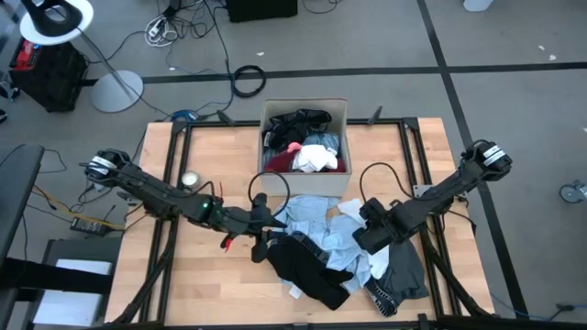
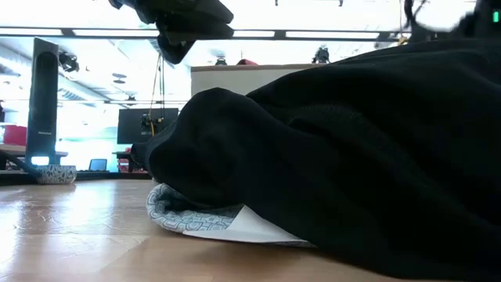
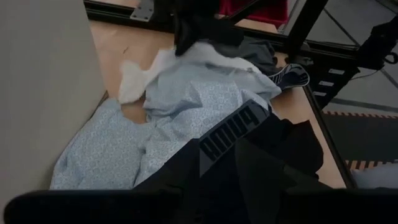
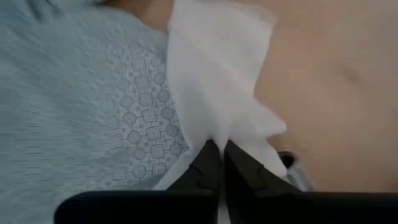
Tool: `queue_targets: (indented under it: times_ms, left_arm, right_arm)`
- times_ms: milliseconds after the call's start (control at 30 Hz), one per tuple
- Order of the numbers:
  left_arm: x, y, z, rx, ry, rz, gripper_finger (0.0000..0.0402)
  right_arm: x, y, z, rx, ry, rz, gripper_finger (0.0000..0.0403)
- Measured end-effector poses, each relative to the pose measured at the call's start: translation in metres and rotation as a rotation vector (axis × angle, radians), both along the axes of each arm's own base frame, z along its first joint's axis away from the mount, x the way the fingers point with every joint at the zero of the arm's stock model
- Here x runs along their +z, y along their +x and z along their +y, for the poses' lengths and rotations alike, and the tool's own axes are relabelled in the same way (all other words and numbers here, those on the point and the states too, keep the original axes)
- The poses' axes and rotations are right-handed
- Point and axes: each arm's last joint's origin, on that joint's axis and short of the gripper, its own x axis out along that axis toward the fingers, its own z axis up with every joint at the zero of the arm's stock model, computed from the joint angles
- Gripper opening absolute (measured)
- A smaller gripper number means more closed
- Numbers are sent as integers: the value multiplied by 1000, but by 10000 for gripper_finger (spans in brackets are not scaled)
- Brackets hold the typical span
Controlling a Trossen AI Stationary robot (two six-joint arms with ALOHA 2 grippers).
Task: Sort clothes
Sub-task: Put the white sock into the white laundry bin
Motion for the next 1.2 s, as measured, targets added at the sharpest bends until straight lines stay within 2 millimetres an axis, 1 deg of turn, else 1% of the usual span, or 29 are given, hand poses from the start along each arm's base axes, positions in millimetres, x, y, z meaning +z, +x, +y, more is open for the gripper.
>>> queue_targets:
  times_ms: [133, 367, 467, 533, 600, 733, 1000, 1200]
  left_arm:
    - [0, 0, 2, 8, 3, 4, 108]
    - [-3, 1, 7, 26, 17, 32, 108]
    - [-3, 1, 8, 29, 23, 32, 108]
    - [-3, 1, 8, 31, 24, 33, 108]
    - [-3, 1, 8, 27, 34, 32, 108]
    - [-4, 1, 8, 24, 41, 35, 108]
    - [-4, 1, 8, 23, 44, 36, 108]
    - [-4, 1, 8, 23, 43, 36, 108]
  right_arm:
    - [37, 3, 3, 12, -85, 5, 8]
    - [99, 11, 1, 82, -208, -70, 6]
    - [118, 17, -3, 118, -225, -111, 9]
    - [126, 21, -4, 137, -222, -138, 12]
    - [130, 24, -5, 164, -223, -156, 16]
    - [130, 30, -7, 206, -233, -175, 24]
    - [123, 35, -12, 207, -244, -173, 27]
    - [124, 39, -13, 212, -239, -195, 24]
